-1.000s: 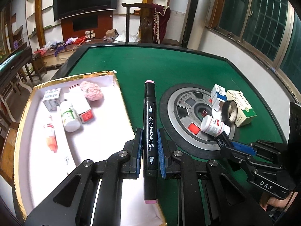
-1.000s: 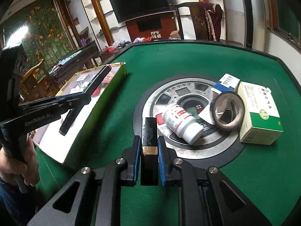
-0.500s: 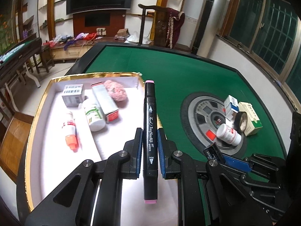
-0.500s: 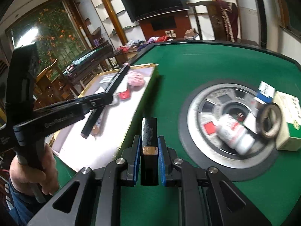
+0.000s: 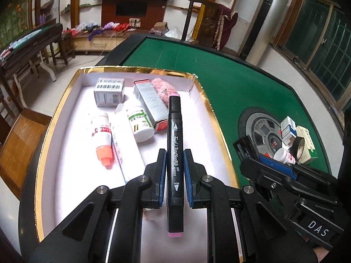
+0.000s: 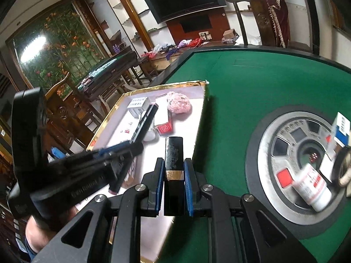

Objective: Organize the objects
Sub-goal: 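Lift the marker and lipstick and carry both over the white tray, then lower the marker and lipstick into the white tray and open both tools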

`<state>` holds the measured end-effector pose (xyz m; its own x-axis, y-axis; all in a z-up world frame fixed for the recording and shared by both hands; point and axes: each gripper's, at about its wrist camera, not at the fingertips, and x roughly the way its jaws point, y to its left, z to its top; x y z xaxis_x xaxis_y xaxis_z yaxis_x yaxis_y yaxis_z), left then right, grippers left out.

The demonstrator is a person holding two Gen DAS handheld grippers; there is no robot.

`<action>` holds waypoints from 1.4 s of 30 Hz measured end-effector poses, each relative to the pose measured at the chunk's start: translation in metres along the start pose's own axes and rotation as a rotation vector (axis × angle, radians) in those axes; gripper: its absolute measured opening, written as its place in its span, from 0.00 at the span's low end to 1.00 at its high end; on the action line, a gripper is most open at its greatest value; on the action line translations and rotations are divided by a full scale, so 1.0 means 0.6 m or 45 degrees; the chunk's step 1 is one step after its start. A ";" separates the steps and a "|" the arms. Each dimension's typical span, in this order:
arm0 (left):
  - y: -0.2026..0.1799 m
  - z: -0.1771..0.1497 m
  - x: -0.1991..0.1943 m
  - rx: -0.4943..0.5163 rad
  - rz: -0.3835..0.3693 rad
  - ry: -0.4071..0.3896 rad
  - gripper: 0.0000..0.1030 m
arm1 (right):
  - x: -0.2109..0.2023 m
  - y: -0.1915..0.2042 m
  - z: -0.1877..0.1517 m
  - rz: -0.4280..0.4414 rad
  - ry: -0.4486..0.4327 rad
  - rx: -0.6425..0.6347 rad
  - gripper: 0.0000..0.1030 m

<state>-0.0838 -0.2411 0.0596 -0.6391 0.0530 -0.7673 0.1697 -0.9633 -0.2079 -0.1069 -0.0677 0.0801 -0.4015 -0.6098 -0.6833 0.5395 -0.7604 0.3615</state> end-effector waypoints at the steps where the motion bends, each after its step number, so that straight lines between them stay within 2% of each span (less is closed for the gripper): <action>1: 0.003 0.000 0.002 -0.007 0.004 0.005 0.14 | 0.007 0.005 0.005 -0.003 0.007 -0.012 0.16; 10: 0.029 -0.004 0.026 -0.075 0.013 0.075 0.14 | 0.056 0.023 0.033 -0.054 0.056 -0.041 0.16; 26: 0.053 -0.006 0.041 -0.137 0.009 0.123 0.14 | 0.135 0.022 0.050 -0.092 0.183 -0.026 0.16; 42: 0.065 -0.008 0.046 -0.178 0.018 0.146 0.14 | 0.152 0.030 0.046 -0.131 0.249 -0.066 0.16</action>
<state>-0.0913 -0.2762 0.0275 -0.5473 0.0773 -0.8334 0.2858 -0.9186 -0.2729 -0.1541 -0.1429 0.0417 -0.3083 -0.4708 -0.8266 0.5426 -0.8008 0.2537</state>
